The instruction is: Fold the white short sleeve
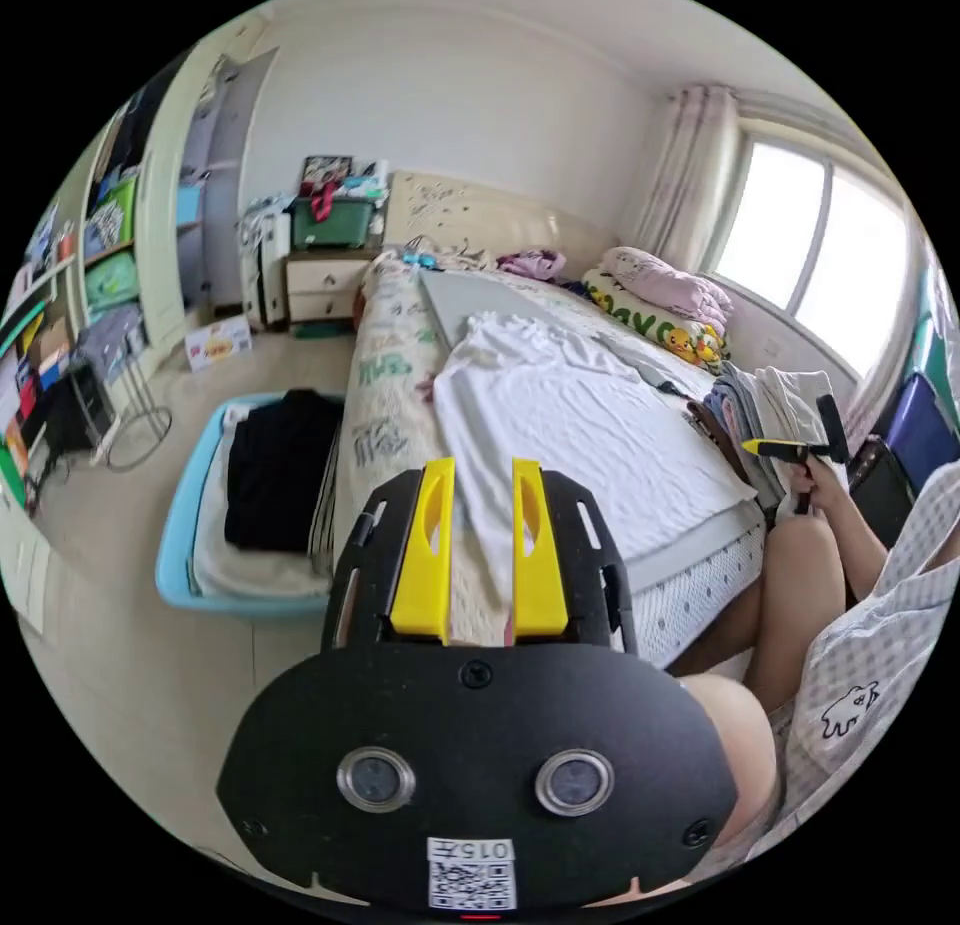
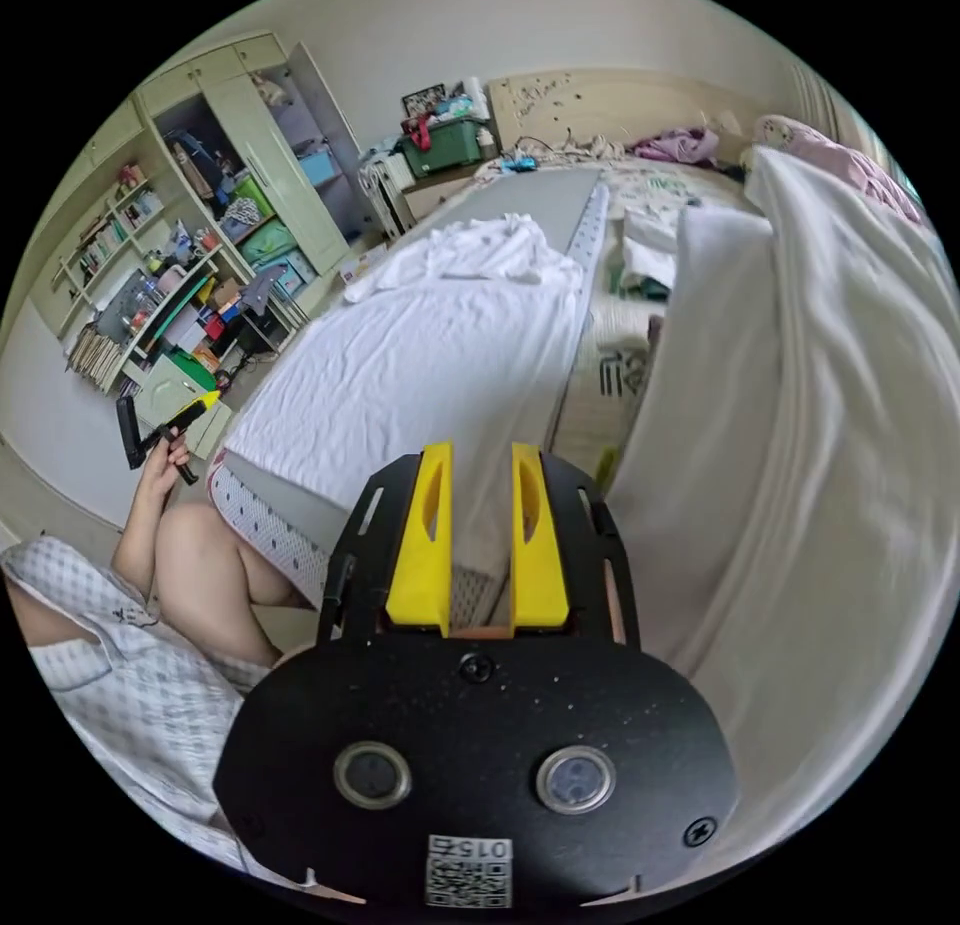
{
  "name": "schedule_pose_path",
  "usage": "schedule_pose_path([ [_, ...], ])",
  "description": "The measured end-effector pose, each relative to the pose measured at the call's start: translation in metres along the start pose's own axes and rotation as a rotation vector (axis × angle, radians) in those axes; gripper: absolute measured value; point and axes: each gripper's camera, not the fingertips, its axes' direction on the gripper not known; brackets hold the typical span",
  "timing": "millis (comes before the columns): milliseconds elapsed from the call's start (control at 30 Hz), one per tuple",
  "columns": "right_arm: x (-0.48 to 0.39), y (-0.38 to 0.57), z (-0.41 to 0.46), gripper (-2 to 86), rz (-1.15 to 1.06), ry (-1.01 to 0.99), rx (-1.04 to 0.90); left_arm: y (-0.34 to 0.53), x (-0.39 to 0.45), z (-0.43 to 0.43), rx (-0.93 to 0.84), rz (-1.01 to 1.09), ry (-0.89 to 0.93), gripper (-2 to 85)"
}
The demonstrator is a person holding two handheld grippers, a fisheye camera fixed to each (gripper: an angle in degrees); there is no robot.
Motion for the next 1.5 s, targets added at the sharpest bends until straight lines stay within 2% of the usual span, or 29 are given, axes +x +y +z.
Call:
schedule_pose_path([
  [133, -0.001, 0.032, 0.0, 10.8, 0.1, 0.016, -0.014, 0.044, -0.015, -0.005, -0.037, -0.176, 0.039, 10.2],
  [333, -0.003, 0.029, 0.018, 13.1, 0.132, 0.064, -0.033, 0.053, -0.019, 0.004, -0.05, -0.288, 0.082, 11.0],
  [467, -0.004, 0.023, 0.028, 11.4, 0.152, 0.096, -0.065, 0.046, -0.025, 0.017, -0.045, -0.355, 0.16, 10.4],
  [667, -0.006, 0.028, 0.023, 6.0, 0.13, 0.138, -0.058, 0.041, -0.018, 0.025, -0.056, -0.315, 0.076, 3.5],
  [700, -0.006, 0.029, 0.02, 2.4, 0.123, 0.118, -0.06, 0.041, -0.018, 0.025, -0.065, -0.304, 0.097, 2.1],
  [833, 0.002, 0.042, 0.009, 0.4, 0.158, 0.01, -0.044, 0.046, -0.022, 0.02, -0.068, -0.316, 0.188, -0.1],
  [1133, -0.012, 0.065, -0.015, -0.3, 0.13, 0.058, -0.022, 0.058, -0.002, -0.016, 0.016, -0.291, 0.162, -0.7],
  [1500, -0.02, 0.089, -0.011, 1.8, 0.036, 0.064, -0.124, 0.091, 0.026, -0.017, -0.083, -0.185, 0.063, -0.4],
])
